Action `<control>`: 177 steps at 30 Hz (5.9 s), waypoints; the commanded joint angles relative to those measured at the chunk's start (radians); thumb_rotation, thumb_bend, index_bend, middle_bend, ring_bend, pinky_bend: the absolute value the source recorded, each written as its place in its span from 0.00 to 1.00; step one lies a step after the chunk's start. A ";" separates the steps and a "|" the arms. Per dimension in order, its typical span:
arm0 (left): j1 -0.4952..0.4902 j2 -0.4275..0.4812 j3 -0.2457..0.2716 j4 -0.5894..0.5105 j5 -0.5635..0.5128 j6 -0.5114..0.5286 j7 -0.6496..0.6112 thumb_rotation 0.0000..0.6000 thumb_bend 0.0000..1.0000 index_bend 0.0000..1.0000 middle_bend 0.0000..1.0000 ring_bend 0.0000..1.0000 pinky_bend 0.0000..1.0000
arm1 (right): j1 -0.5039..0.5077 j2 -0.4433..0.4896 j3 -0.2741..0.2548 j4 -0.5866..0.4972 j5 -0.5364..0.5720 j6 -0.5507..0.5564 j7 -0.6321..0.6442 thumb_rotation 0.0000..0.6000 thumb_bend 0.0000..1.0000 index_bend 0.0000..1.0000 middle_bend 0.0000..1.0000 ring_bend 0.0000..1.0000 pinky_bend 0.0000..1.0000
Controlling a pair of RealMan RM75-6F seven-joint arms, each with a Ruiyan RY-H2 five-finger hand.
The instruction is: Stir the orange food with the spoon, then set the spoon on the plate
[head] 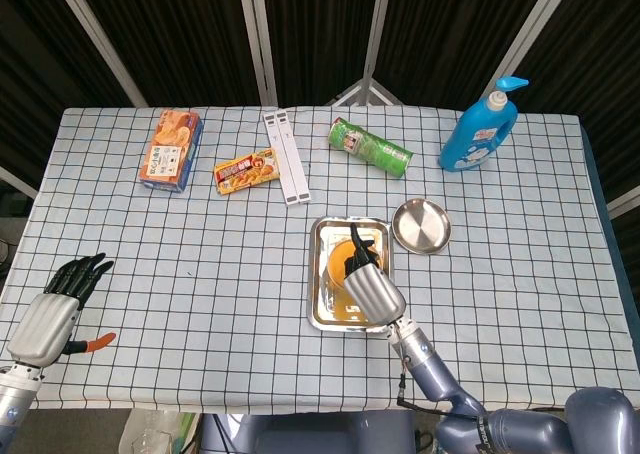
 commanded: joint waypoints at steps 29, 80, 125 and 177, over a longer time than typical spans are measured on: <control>0.000 -0.001 0.000 -0.001 0.002 0.002 0.004 1.00 0.00 0.00 0.00 0.00 0.00 | -0.024 0.025 0.024 -0.003 -0.021 0.017 0.027 1.00 0.53 0.61 0.56 0.38 0.00; 0.000 -0.001 -0.001 -0.002 -0.001 0.001 0.001 1.00 0.00 0.00 0.00 0.00 0.00 | -0.048 0.044 0.053 0.063 -0.003 0.006 0.032 1.00 0.53 0.61 0.56 0.38 0.00; 0.001 -0.002 -0.001 -0.002 0.000 0.003 0.006 1.00 0.00 0.00 0.00 0.00 0.00 | -0.059 0.038 0.044 0.064 -0.010 0.003 0.028 1.00 0.53 0.61 0.56 0.38 0.00; 0.000 -0.006 -0.002 0.000 -0.001 0.002 0.012 1.00 0.00 0.00 0.00 0.00 0.00 | -0.059 0.088 0.031 0.044 -0.127 0.020 0.039 1.00 0.53 0.61 0.56 0.38 0.00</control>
